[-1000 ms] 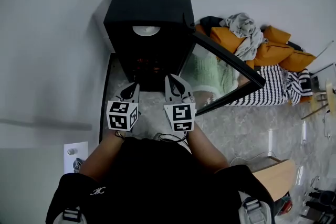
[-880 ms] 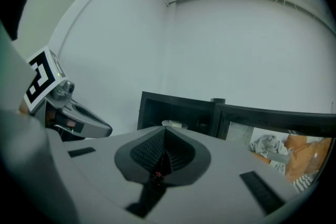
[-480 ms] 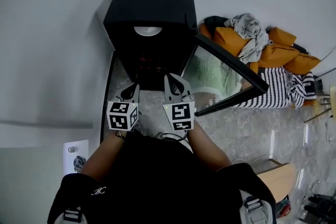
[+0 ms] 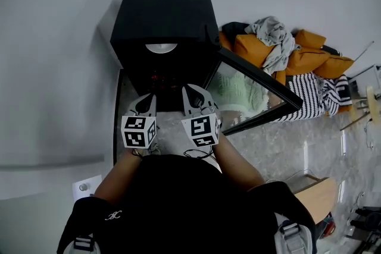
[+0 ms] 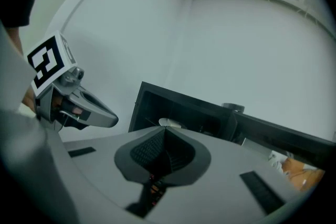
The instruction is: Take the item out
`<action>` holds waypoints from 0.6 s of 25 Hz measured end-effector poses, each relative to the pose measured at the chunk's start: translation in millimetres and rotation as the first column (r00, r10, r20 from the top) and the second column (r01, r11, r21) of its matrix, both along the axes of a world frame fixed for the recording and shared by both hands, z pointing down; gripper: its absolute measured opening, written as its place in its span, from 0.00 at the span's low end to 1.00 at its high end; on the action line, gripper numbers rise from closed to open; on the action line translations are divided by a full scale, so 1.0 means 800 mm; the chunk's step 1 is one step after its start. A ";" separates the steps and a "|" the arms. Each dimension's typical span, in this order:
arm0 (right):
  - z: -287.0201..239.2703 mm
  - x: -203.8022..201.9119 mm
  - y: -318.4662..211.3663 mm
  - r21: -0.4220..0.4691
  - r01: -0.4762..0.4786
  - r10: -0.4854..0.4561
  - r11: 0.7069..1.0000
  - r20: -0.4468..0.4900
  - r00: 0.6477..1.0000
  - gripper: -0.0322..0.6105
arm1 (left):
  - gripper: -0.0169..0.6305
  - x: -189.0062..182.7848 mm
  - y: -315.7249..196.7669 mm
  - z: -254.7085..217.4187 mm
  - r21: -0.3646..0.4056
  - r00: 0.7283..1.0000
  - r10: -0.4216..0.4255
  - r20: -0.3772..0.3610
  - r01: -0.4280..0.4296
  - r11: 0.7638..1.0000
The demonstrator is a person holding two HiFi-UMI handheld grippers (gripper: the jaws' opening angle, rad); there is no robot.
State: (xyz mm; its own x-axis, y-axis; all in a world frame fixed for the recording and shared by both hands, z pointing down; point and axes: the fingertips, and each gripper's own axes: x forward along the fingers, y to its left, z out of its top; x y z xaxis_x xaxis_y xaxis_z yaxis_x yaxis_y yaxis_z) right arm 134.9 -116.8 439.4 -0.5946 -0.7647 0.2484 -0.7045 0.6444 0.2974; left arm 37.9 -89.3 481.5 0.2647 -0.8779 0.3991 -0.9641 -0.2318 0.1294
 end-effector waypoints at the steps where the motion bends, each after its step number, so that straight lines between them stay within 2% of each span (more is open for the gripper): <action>1: 0.000 -0.004 -0.005 0.010 0.002 -0.002 1.000 -0.018 1.000 0.06 | 0.04 -0.002 -0.007 -0.002 0.015 1.000 0.015 0.027 -0.015 1.000; 3: -0.002 -0.010 -0.016 0.016 -0.004 0.005 1.000 -0.032 0.999 0.06 | 0.04 -0.003 -0.021 -0.002 0.027 0.998 0.045 0.051 -0.047 0.999; 8: -0.001 -0.030 -0.045 0.017 -0.015 0.016 1.000 -0.062 0.998 0.06 | 0.04 -0.021 -0.053 0.001 0.015 0.998 0.068 0.000 -0.068 0.998; 15: 0.012 -0.064 -0.082 0.000 -0.031 0.031 1.000 -0.108 0.994 0.06 | 0.04 -0.052 -0.083 0.003 0.014 0.994 0.106 -0.002 -0.106 0.994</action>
